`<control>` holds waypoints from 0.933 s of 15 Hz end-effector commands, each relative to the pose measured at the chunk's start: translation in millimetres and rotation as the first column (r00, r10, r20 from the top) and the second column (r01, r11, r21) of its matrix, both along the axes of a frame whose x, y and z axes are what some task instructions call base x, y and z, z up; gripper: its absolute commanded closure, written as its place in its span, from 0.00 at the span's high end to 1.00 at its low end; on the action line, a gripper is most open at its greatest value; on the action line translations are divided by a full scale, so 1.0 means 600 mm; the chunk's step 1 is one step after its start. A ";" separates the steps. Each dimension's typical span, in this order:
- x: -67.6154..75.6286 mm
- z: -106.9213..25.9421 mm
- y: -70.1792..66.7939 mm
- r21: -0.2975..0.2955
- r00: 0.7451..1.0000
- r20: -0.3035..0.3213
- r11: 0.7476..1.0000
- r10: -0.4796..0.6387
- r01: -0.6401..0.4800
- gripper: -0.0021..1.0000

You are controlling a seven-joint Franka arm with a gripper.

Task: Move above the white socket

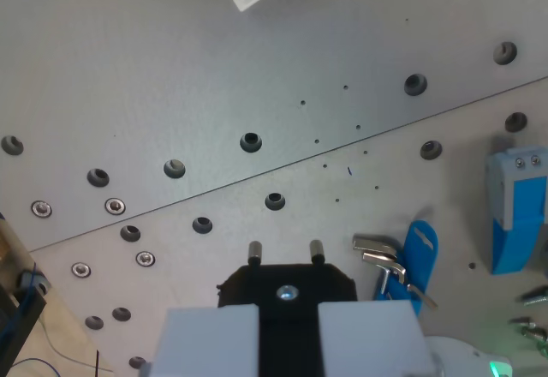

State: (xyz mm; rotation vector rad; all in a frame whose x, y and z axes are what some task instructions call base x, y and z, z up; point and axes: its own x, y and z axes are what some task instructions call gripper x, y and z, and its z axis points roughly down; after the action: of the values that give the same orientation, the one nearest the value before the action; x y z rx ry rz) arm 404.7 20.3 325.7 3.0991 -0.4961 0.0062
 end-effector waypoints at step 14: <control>0.005 -0.014 -0.001 -0.001 0.998 0.012 0.998 0.064 -0.064 0.00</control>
State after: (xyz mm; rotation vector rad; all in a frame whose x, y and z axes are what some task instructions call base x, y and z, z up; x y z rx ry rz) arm 405.5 20.3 321.7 3.1021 -0.4724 -0.0036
